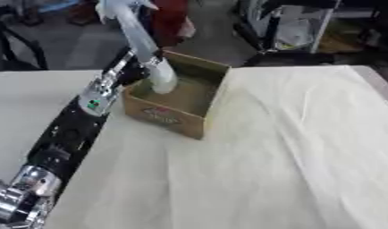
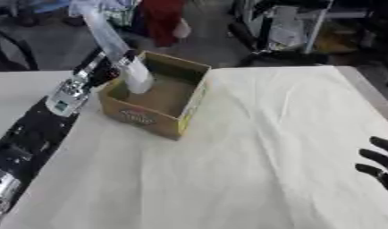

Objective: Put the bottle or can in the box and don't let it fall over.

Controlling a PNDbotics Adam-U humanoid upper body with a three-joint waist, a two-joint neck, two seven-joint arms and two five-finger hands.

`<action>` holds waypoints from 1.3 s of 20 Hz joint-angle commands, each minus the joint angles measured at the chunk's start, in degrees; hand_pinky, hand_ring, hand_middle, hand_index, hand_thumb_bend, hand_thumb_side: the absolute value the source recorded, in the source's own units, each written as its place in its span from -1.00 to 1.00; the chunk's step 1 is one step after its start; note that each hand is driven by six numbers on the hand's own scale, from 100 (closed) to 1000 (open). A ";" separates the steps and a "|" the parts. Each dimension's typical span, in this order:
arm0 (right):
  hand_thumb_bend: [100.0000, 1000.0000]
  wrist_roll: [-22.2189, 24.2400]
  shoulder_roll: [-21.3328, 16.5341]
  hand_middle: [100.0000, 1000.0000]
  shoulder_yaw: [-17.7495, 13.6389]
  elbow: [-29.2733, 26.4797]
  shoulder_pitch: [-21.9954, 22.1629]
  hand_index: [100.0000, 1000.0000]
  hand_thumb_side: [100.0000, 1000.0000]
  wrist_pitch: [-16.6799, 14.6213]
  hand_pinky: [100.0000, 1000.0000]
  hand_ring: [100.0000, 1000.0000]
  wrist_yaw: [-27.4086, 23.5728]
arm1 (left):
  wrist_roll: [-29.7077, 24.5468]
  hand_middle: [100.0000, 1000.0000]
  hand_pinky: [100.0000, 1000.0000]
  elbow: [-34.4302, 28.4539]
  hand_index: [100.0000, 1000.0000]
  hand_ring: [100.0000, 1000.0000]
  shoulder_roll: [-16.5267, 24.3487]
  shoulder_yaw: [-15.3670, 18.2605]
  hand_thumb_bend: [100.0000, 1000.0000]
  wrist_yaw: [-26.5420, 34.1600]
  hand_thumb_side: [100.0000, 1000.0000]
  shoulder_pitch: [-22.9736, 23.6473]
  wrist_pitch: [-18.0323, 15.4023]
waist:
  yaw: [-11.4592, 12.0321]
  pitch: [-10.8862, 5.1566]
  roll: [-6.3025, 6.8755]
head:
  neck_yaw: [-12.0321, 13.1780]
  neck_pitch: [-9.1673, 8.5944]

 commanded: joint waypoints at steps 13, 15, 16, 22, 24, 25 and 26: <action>-1.00 0.01 -0.79 0.70 -0.07 -0.60 -0.25 0.61 0.01 -0.29 0.49 0.65 0.20 | 2.05 1.00 0.62 -0.95 1.00 1.00 1.17 1.09 -0.18 -8.73 1.00 -1.41 -0.66 | 0.17 -0.95 -0.14 | -0.14 -1.06; -1.00 0.00 -0.79 0.70 -0.06 -0.60 -0.25 0.61 0.01 -0.31 0.49 0.65 0.18 | 1.84 1.00 0.63 -0.98 1.00 1.00 1.20 0.98 -0.18 -8.48 1.00 -1.43 -0.54 | 0.16 -0.97 -0.16 | -0.12 -1.04; -1.00 -0.01 -0.78 0.70 -0.07 -0.59 -0.24 0.61 0.01 -0.30 0.49 0.65 0.18 | 1.70 1.00 0.62 -0.99 1.00 1.00 1.19 0.95 -0.18 -8.42 1.00 -1.40 -0.52 | 0.15 -0.97 -0.16 | -0.13 -1.04; -1.00 -0.07 -0.77 0.70 -0.06 -0.62 -0.24 0.61 0.01 -0.27 0.49 0.65 0.12 | 1.00 1.00 0.62 -0.78 1.00 1.00 1.19 0.96 -0.18 -7.66 1.00 -1.36 -0.03 | 0.12 -1.02 -0.17 | -0.13 -1.03; -1.00 -0.09 -0.77 0.70 -0.05 -0.63 -0.24 0.61 0.01 -0.26 0.49 0.66 0.10 | 0.71 1.00 0.62 -0.80 1.00 1.00 1.21 0.88 -0.22 -7.58 1.00 -1.37 0.09 | 0.10 -1.04 -0.18 | -0.13 -1.05; -1.00 -0.09 -0.76 0.70 -0.05 -0.64 -0.23 0.61 0.01 -0.26 0.49 0.65 0.10 | 0.55 1.00 0.61 -0.81 1.00 1.00 1.20 0.86 -0.25 -7.59 1.00 -1.37 0.14 | 0.09 -1.04 -0.18 | -0.12 -1.07; -1.00 -0.10 -0.76 0.70 -0.05 -0.64 -0.24 0.61 0.01 -0.26 0.49 0.65 0.10 | 0.27 1.00 0.61 -0.78 1.00 1.00 1.20 0.78 -0.32 -7.67 1.00 -1.34 0.21 | 0.08 -1.05 -0.18 | -0.11 -1.08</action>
